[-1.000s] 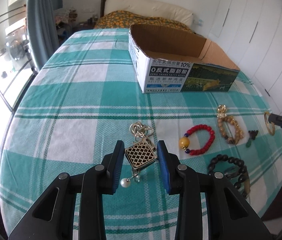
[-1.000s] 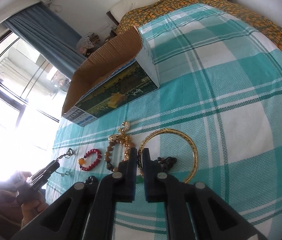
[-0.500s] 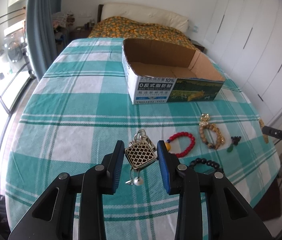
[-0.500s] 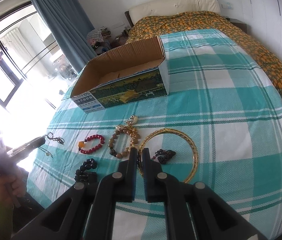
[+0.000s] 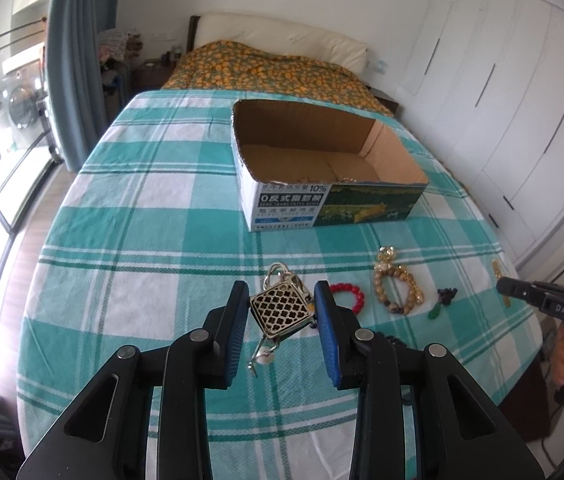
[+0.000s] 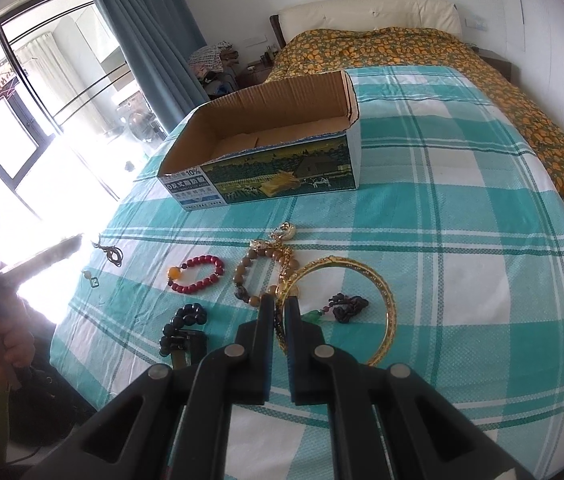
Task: Organize jewelry
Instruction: 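Carry keychain and bangle over the box and open both tools inside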
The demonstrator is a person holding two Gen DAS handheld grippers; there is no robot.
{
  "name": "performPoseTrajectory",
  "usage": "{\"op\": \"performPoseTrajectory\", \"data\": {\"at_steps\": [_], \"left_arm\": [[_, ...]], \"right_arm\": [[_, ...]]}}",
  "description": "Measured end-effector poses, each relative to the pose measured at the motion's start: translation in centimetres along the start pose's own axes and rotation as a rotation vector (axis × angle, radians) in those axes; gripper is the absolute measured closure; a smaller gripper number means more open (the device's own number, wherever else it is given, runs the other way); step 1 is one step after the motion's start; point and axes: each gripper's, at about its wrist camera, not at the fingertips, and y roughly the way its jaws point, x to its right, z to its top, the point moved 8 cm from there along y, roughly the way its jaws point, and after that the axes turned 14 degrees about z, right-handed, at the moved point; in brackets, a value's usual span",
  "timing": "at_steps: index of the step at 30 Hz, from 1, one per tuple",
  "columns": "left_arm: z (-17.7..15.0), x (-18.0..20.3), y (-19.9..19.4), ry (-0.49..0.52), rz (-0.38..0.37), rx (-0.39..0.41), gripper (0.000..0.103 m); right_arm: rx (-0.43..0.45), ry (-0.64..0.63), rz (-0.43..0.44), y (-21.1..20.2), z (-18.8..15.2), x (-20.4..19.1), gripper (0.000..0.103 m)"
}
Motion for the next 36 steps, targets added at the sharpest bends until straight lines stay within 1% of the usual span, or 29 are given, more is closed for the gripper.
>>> {"op": "performPoseTrajectory", "data": {"at_steps": [9,13,16,21,26,31,36], "left_arm": [[1.4,0.5,-0.8,0.002,-0.016,-0.007,0.070],[2.6,1.1,-1.2,0.005,-0.026,-0.010,0.070],[4.2,1.6,-1.9,0.009,-0.038,0.001,0.070],[7.9,2.7,-2.9,0.033,-0.048,0.031,0.070],[12.3,3.9,-2.7,0.046,-0.043,0.073,0.070],[15.9,5.5,0.1,0.049,-0.029,0.070,0.070],[17.4,6.9,4.7,0.051,-0.001,0.020,0.070]], "right_arm": [[-0.013,-0.049,0.015,0.3,1.0,-1.9,0.097],[-0.006,-0.086,0.024,-0.1,2.3,-2.9,0.097],[-0.004,-0.115,0.024,-0.5,3.9,-3.3,0.097],[-0.002,-0.132,0.028,-1.0,7.7,-3.6,0.097],[0.022,-0.184,0.009,-1.1,13.0,-4.6,0.097],[0.013,-0.238,-0.024,1.1,18.0,-4.8,0.097],[-0.053,-0.265,-0.081,5.8,21.3,-2.8,0.097]]}}
